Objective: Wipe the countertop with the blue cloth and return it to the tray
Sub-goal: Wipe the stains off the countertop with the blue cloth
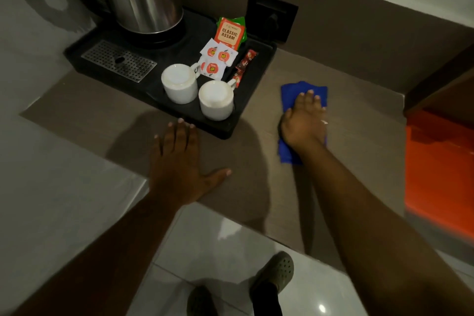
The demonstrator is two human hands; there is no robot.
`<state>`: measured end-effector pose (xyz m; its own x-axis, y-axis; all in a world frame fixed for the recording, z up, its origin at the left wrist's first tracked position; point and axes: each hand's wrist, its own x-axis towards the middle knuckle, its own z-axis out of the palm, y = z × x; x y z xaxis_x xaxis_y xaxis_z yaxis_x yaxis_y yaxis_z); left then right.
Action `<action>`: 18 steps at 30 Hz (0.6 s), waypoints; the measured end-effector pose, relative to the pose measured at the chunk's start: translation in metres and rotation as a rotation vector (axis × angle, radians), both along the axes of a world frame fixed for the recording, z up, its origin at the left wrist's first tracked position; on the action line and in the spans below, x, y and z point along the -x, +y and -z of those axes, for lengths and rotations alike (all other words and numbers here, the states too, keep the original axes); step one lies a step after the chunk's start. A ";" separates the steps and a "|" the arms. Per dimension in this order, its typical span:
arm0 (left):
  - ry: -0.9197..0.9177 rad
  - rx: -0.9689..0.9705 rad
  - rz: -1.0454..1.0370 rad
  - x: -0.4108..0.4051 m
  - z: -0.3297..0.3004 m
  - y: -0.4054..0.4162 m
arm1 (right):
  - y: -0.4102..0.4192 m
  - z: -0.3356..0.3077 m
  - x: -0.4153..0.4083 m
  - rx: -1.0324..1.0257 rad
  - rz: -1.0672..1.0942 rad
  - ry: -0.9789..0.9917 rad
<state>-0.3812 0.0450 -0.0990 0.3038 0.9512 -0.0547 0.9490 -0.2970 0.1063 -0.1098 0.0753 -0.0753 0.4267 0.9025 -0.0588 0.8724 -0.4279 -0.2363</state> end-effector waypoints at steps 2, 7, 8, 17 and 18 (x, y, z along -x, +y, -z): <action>0.009 0.008 -0.009 0.000 -0.001 0.000 | -0.015 0.005 0.036 -0.032 -0.131 0.001; -0.010 0.029 -0.031 0.000 -0.004 -0.002 | -0.090 0.005 0.010 -0.012 -0.419 0.001; -0.024 0.026 -0.043 0.000 -0.004 -0.004 | -0.097 0.003 -0.008 -0.010 -0.403 0.007; -0.023 0.036 -0.105 -0.001 0.000 -0.002 | -0.033 0.000 0.021 0.056 0.091 -0.044; -0.021 0.038 -0.115 -0.001 0.001 -0.002 | -0.032 0.001 0.038 0.039 0.023 -0.039</action>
<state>-0.3802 0.0434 -0.0999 0.1938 0.9772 -0.0865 0.9740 -0.1812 0.1357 -0.1477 0.0433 -0.0765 0.4501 0.8896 -0.0772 0.8703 -0.4564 -0.1852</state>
